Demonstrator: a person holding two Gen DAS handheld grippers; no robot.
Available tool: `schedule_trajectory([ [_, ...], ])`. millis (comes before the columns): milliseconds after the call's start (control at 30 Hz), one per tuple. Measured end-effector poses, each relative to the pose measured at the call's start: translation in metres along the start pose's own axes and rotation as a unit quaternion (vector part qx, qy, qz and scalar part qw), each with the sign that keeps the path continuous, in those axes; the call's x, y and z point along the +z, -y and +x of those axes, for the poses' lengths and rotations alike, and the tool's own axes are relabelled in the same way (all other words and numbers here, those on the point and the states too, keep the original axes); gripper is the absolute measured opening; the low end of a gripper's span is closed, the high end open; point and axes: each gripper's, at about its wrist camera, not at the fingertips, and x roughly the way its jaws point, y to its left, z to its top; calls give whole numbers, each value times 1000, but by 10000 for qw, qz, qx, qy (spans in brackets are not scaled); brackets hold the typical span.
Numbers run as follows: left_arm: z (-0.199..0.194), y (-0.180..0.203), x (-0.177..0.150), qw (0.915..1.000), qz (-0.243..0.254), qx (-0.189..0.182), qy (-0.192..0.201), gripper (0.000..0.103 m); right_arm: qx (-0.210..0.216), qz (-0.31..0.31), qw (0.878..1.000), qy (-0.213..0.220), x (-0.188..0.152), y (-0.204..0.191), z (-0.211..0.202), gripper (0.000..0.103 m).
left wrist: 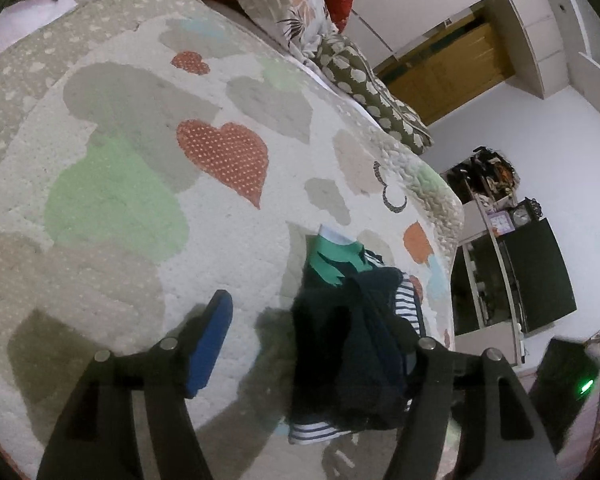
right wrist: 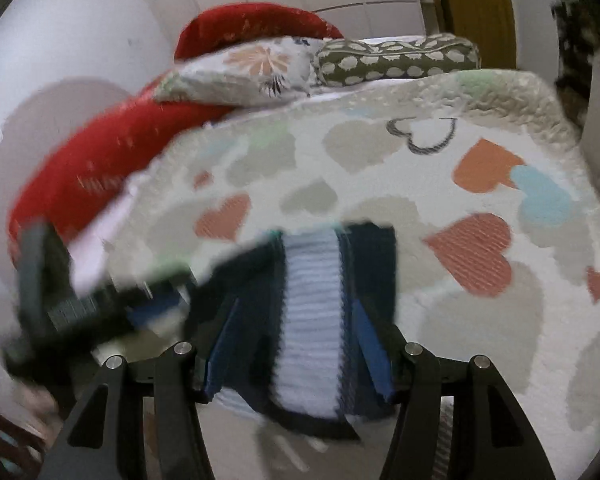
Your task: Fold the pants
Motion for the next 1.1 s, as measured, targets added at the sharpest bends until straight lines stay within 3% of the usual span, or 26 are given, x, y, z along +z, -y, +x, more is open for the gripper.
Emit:
schedule_trajectory([
  [167,-1,-2,-1,10000,2,56,11,69,-775,-335,9955,-435,-24,2,27,57],
  [400,-2,-2,-2,9994,95,295,158,71,-422,-584,9972,184,-33,-20,-5,57],
  [533,-4,3,-3,9975,291,553,328,72,-555,-758,9950,-331,-47,-28,26,57],
  [667,-10,10,-3,9916,562,953,663,74,-449,-802,9956,-154,-50,-29,14,57],
  [900,-25,35,-23,9701,1168,1634,1362,77,-545,-363,9978,32,-68,1,-20,60],
  [1000,-36,47,-46,9569,1313,1888,1775,83,-562,39,9984,23,-85,25,-33,60],
  [1100,-47,63,-72,9378,1534,2206,2199,88,-617,325,9976,51,-100,47,-46,60],
])
